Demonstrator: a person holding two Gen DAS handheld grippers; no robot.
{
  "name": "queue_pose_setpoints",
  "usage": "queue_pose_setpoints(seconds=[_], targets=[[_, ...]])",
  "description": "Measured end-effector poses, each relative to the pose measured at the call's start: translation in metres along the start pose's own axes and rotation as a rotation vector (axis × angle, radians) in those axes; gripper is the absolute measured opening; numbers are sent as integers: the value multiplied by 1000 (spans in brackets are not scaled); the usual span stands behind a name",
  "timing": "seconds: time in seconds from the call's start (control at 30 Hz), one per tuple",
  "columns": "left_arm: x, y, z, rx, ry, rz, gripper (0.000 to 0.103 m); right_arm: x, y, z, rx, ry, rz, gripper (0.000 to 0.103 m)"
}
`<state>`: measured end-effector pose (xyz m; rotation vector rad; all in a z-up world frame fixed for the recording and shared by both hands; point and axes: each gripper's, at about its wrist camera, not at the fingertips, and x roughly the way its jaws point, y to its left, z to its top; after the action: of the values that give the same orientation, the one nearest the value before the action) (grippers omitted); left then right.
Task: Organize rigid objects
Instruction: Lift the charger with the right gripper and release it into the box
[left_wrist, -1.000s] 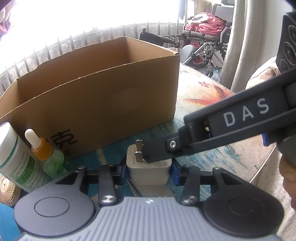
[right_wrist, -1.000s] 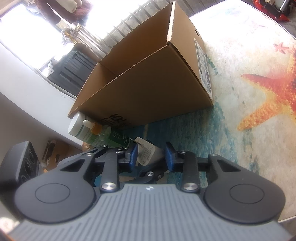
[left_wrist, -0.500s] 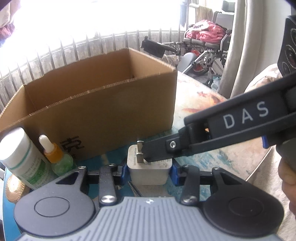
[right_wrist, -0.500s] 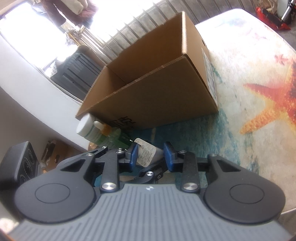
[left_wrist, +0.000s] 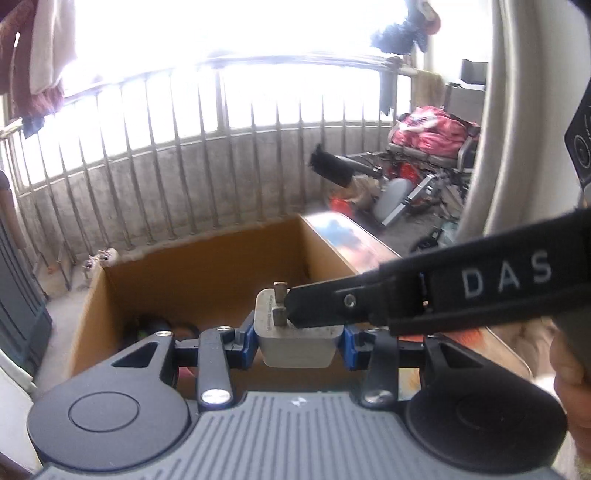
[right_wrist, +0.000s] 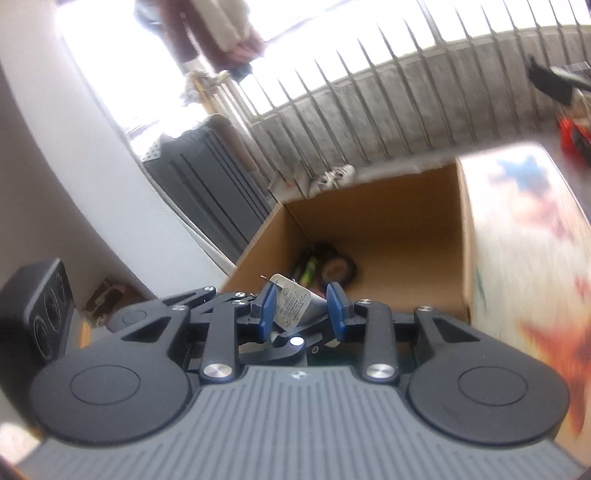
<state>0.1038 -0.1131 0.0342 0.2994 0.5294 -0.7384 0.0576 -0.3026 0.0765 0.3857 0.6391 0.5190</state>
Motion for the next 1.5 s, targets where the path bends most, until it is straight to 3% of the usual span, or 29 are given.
queue_pose_setpoints(seconds=[0.13, 0.3, 0.5, 0.67, 0.93, 1.4, 1.5], targets=[[29, 25, 36, -20, 51, 18, 44, 31, -8, 46, -7, 48, 29, 30], [98, 70, 69, -116, 235, -10, 44, 101, -42, 100, 55, 184, 44, 30], [172, 108, 73, -199, 395, 17, 44, 181, -81, 133, 147, 312, 38, 30], [216, 134, 64, -277, 500, 3, 44, 230, -99, 137, 173, 378, 15, 30], [246, 150, 53, -294, 583, 23, 44, 278, -119, 119, 225, 433, 28, 30], [259, 150, 53, -301, 598, 17, 46, 296, -124, 115, 244, 434, 57, 30], [253, 150, 56, -302, 583, 21, 62, 290, -123, 117, 253, 415, 74, 30]])
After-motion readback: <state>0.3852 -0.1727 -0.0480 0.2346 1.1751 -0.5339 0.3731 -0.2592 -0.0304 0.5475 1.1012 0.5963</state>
